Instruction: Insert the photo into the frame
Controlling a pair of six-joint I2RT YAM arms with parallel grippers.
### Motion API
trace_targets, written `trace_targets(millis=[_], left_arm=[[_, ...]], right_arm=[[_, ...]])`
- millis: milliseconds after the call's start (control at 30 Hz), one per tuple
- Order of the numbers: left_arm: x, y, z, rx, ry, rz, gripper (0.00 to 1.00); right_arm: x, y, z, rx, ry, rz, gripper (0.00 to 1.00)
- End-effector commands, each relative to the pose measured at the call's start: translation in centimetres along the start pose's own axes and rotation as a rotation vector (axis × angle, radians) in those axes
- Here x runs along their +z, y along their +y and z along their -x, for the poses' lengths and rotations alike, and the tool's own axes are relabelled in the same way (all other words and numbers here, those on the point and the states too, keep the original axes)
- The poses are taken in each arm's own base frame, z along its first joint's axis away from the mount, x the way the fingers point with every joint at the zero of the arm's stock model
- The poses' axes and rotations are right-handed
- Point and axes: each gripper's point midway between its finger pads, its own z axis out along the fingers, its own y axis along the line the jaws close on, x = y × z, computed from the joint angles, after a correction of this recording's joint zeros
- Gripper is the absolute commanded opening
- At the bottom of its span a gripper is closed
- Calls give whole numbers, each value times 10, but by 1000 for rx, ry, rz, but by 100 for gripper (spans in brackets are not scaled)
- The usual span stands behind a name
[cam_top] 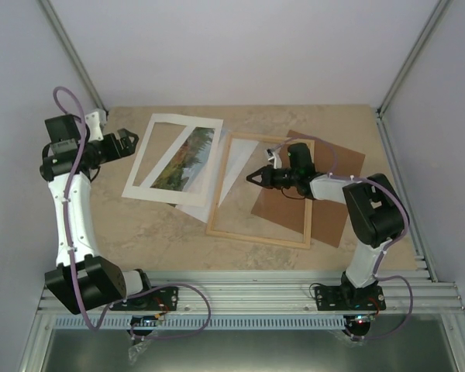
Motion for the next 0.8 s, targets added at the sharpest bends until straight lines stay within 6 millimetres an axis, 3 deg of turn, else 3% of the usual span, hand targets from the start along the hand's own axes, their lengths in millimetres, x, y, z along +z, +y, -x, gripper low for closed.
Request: trace_targets(millis=[0,267,767], left_arm=[[6,3,2,12,-5,-2,99],[12,8,-5,4,14,6,99],[24,15,-6,-12,39,7,99]], right_arm=[[-11,-16,0,-70,26,-57,0],[-37,-50,1,-27,37,-110,1],[-72,-86,-1,23,-11,-169,1]])
